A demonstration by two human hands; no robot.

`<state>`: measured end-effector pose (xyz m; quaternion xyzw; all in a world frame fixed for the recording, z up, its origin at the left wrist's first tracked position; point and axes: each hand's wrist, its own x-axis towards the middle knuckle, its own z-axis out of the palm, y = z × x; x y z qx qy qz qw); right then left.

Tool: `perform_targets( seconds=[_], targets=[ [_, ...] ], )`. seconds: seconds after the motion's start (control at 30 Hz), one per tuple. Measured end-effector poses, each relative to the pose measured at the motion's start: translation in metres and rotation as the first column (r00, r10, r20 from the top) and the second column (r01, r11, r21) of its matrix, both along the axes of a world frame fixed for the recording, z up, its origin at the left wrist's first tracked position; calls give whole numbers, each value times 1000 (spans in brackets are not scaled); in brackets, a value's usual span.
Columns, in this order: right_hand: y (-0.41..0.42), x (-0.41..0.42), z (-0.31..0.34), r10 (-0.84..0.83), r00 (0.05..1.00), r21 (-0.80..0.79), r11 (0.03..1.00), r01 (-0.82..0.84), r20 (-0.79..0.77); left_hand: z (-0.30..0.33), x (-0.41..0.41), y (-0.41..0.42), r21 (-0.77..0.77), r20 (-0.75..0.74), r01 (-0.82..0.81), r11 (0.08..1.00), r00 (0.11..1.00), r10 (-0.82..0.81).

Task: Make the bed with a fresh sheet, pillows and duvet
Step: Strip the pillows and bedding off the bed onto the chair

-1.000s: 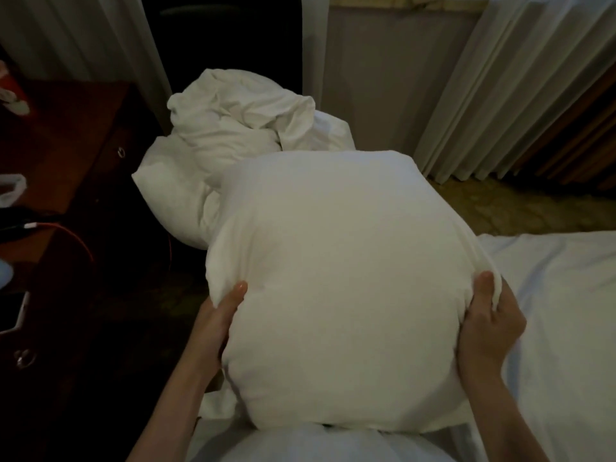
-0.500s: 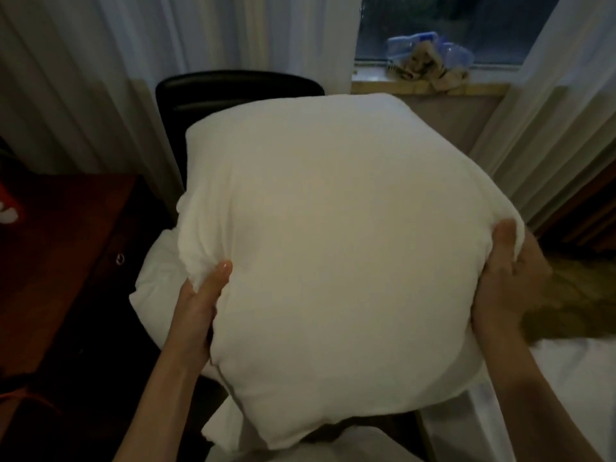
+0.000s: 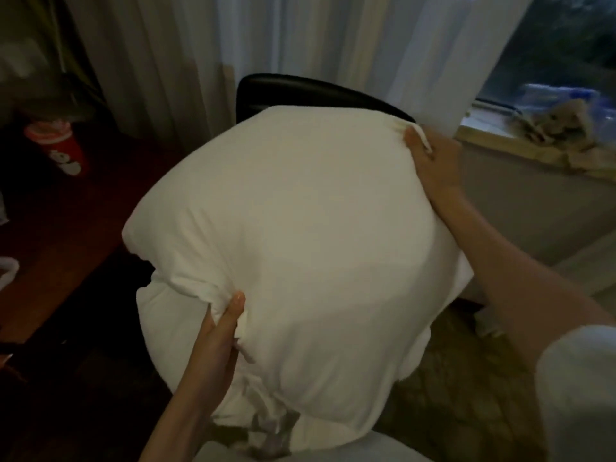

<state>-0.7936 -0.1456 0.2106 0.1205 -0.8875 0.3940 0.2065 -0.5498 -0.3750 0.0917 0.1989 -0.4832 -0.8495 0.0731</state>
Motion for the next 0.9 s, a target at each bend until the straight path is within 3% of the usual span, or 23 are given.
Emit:
perform_targets(
  seconds=[0.1,0.2,0.33,0.5,0.6,0.67,0.7,0.73,0.77,0.8,0.87,0.9],
  targets=[
    [-15,-72,4,116,990,190,973,-129,77,-5,-29,32,0,73,-22,1000,997,22],
    [-27,-125,-8,187,943,292,918,-267,274,-16,-63,52,-14,161,25,1000,987,-23],
    [-28,-158,-60,84,856,382,870,-313,511,-41,-99,59,-95,338,24,995,941,9],
    [7,-135,-106,69,912,289,936,-199,404,-48,-114,66,-273,476,303,913,867,-145],
    [24,-121,-116,71,928,261,949,-176,365,-34,-107,50,-336,652,605,722,703,-286],
    [34,-108,-124,32,933,246,961,-128,358,-8,-107,24,-290,777,876,387,451,-438],
    [38,-101,-127,-1,935,237,968,-88,354,11,-112,11,-250,811,947,202,318,-491],
    [40,-94,-130,-41,932,221,974,-42,361,35,-120,-1,-240,813,967,81,246,-528],
    [42,-86,-133,-85,921,204,979,6,379,60,-131,-9,-285,787,958,44,260,-559],
    [44,-78,-135,-126,906,190,980,52,404,78,-144,-16,-394,744,917,64,359,-563],
    [46,-60,-139,-207,867,177,974,140,454,95,-179,-23,-679,582,719,148,650,-488],
    [48,-50,-142,-242,849,175,968,179,470,95,-199,-20,-808,487,580,106,757,-436]
  ],
)
